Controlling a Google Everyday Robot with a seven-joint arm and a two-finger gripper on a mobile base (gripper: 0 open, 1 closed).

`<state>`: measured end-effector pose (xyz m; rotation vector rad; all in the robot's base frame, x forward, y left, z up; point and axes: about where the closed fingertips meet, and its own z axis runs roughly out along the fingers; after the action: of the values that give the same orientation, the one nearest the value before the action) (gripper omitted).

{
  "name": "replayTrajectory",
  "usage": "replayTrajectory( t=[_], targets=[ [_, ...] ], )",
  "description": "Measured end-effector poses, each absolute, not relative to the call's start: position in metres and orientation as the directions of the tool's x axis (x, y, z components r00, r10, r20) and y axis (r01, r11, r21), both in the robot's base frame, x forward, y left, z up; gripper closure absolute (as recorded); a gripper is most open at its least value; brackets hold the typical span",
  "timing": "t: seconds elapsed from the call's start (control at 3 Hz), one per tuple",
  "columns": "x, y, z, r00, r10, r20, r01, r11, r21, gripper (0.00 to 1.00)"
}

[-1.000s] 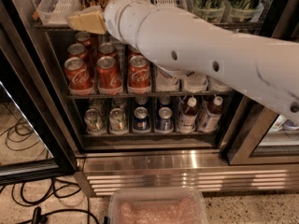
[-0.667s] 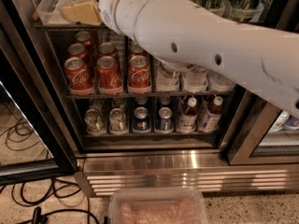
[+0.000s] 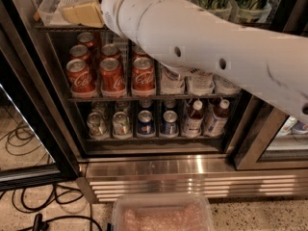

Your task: Pick orange can from top shelf of fridge

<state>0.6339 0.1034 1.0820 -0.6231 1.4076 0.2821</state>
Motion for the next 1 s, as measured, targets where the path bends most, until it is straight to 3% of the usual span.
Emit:
replayTrajectory(
  t=[0.33, 1.0],
  targets=[
    [0.6367, 0.1081, 1.0801, 0.161, -0.16, -0.974, -0.534, 0.815, -0.222, 0.14],
    [0.6438, 0.1172, 1.0849, 0.19, -0.168, -0.967, -0.524, 0.816, -0.245, 0.2]
  ],
)
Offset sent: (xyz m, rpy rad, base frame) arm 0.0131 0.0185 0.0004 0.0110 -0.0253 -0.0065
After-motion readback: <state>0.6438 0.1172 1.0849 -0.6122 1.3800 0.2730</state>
